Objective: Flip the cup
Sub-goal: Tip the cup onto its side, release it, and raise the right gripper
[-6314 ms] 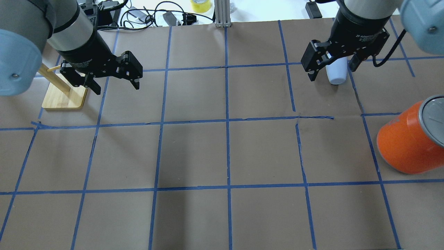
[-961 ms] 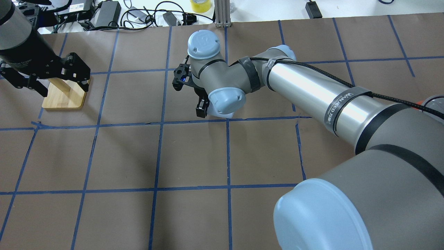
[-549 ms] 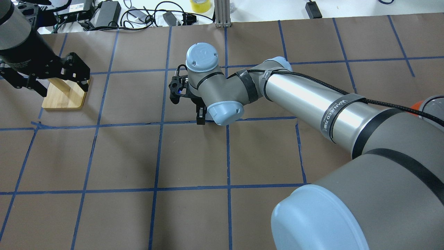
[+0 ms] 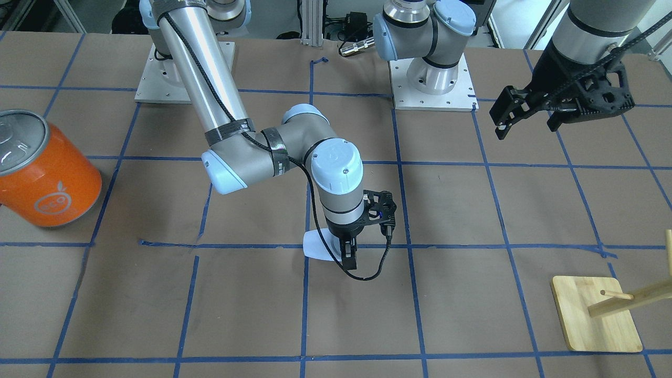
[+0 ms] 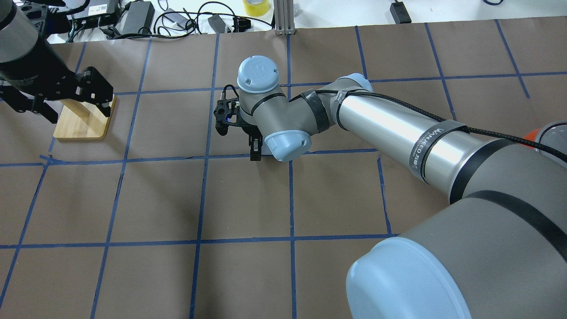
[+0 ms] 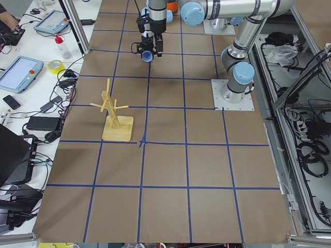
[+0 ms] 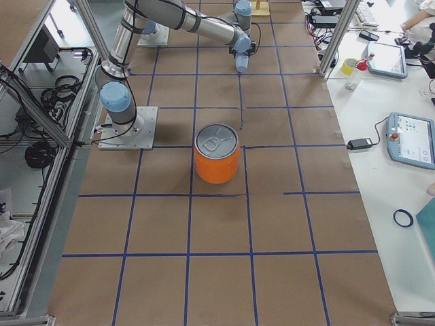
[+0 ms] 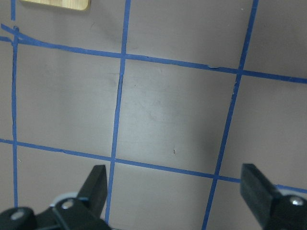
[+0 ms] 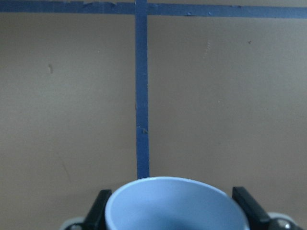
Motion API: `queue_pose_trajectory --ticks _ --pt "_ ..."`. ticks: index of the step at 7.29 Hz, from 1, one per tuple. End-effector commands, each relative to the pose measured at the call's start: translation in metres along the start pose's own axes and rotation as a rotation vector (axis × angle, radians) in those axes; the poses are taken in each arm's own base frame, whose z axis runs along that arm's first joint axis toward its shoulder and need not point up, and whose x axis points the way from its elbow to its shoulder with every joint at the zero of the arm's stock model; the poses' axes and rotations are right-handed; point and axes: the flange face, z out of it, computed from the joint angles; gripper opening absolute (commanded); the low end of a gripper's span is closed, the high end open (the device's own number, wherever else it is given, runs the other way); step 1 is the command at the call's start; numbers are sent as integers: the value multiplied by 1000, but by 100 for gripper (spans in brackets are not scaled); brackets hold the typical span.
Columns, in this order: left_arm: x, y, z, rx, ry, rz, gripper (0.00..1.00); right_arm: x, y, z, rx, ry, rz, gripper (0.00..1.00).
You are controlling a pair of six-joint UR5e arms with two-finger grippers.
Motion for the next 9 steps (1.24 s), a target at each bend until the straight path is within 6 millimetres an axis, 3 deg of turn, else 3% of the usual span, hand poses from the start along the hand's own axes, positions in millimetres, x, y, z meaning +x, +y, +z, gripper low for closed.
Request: queue_pose_trajectory --ticks 1,2,3,4,5,6,7,8,9 --pt "-1 -1 5 -13 -1 2 100 4 -4 -14 13 18 7 100" --pt "-1 -2 6 -18 2 1 100 8 -2 -34 36 34 17 100" --pt "-1 -2 9 -28 7 1 100 7 0 -73 85 34 80 97" --pt "-1 -1 11 -39 2 3 100 11 23 -119 86 39 203 98" --pt "0 1 16 -44 2 0 100 20 62 -175 80 43 288 99" --pt "1 -6 24 -45 16 3 99 17 102 -234 98 21 394 100" --pt "6 -18 35 -35 24 -5 98 6 144 -280 74 0 538 100" --pt "21 -30 59 -44 119 0 100 -13 184 -312 27 -64 628 100" --pt "41 -41 81 -24 234 -7 100 -23 220 -327 -4 -121 711 100"
